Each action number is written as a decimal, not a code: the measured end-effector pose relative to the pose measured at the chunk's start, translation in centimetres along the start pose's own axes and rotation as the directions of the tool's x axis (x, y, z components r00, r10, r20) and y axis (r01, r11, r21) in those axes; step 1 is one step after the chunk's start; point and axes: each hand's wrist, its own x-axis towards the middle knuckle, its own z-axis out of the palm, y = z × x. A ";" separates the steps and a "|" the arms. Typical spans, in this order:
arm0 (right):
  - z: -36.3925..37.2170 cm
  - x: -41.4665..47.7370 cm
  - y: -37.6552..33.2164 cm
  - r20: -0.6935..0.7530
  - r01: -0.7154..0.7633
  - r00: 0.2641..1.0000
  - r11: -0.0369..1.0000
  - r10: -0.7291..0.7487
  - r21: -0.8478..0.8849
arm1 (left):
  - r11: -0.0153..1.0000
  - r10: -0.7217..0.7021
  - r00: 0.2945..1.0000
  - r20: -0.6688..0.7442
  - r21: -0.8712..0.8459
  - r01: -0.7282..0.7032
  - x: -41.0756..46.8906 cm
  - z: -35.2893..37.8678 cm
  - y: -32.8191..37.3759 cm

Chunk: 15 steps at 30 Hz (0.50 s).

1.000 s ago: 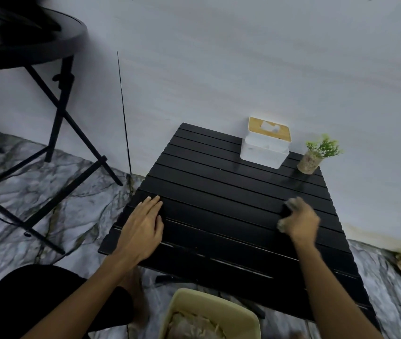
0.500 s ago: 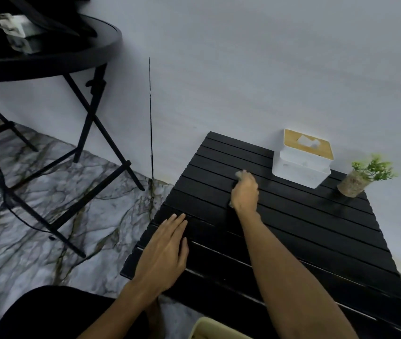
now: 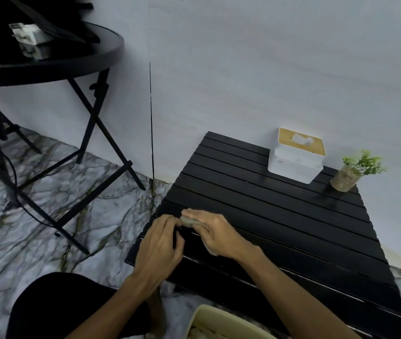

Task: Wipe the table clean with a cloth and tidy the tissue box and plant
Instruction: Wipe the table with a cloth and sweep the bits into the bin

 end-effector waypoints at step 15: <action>-6.4 -12.5 1.4 -0.513 -0.291 0.794 0.945 0.326 0.149 | 0.996 0.018 0.998 0.068 0.080 -0.024 0.0 0.2 -0.7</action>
